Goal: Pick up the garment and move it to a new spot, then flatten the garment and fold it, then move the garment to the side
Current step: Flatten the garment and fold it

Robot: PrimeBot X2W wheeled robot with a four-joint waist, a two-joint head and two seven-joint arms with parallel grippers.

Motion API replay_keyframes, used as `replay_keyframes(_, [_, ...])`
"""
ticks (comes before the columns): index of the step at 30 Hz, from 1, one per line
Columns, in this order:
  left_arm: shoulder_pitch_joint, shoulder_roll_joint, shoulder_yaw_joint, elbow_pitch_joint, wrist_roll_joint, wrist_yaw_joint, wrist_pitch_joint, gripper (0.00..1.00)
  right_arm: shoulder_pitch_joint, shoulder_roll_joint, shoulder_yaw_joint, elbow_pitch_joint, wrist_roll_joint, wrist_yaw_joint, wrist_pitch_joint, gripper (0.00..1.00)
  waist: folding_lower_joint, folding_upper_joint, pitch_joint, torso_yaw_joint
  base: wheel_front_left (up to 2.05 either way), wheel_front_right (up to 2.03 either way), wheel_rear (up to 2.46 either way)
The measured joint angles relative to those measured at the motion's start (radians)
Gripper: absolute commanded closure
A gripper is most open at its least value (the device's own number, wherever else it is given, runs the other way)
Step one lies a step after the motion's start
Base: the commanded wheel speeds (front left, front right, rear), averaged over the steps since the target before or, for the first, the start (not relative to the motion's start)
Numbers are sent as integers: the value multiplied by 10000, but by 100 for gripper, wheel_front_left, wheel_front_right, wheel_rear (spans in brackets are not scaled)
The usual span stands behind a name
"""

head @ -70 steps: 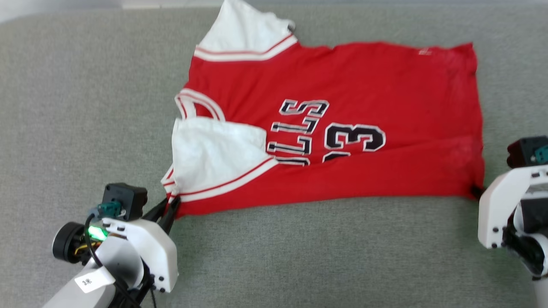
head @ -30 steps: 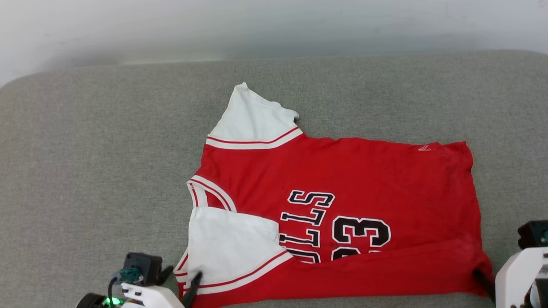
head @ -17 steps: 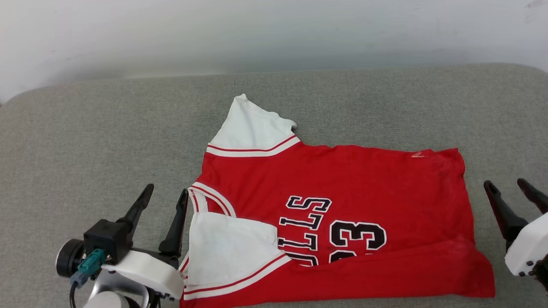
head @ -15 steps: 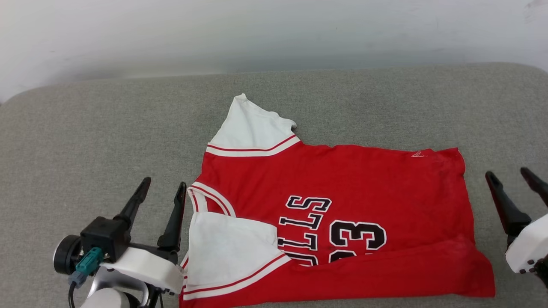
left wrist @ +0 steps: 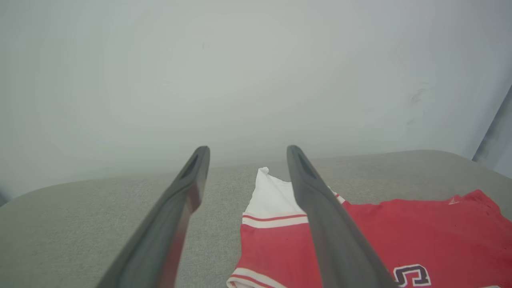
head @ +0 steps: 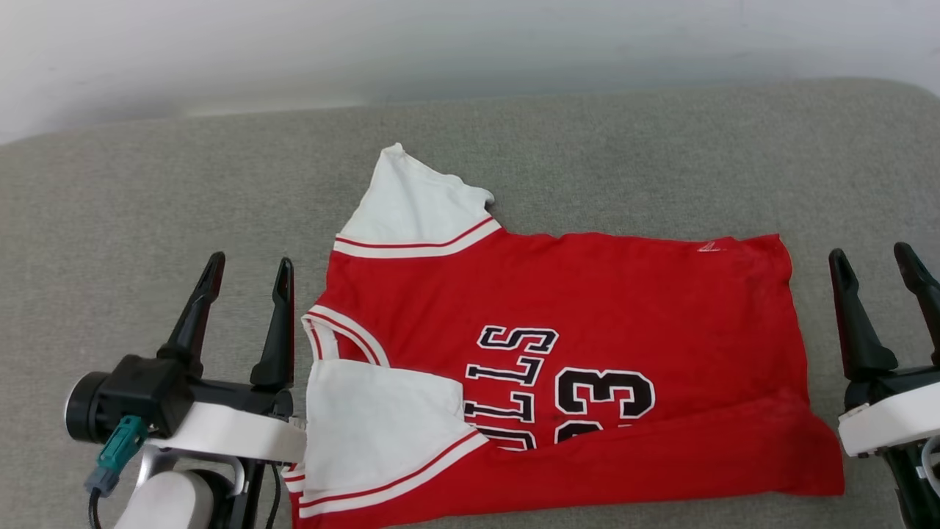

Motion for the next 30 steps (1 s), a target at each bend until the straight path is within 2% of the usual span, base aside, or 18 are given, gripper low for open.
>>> replay_keyframes(6, [-874,90,127,723,132,-844,48,0,-197,268,140,6,-240,0,-339,0,0,0,542,-314,0,0,0])
replay_keyframes(11, [-2754,481,215,1043,-500,-1578,1292,0,-610,384,161,-15,-403,0,-443,0,0,0,1285,-607,0,0,0])
replay_keyframes(16, [-4749,1317,81,1340,-1057,-2286,3463,0,-982,570,242,25,-466,2,-658,0,1,0,2092,-998,0,0,0])
replay_keyframes(20, [-6379,2173,-351,1664,-1292,-2629,5187,0,-1094,779,284,253,-598,0,-890,0,1,0,2636,-1366,0,0,0])
replay_keyframes(24, [-7424,2961,-1122,2151,-2104,-2746,7568,0,-1273,1005,477,506,-665,0,-1191,0,2,0,3080,-1794,0,0,0])
replay_keyframes(27, [-8097,3302,-1358,2441,-2905,-2769,9193,0,-1373,1127,554,704,-663,0,-1369,0,2,0,3336,-2101,0,0,0])
replay_keyframes(30, [-8668,3547,-1540,2721,-3200,-2769,10483,0,-1453,1179,656,884,-654,0,-1513,0,2,0,3577,-2347,0,0,0])
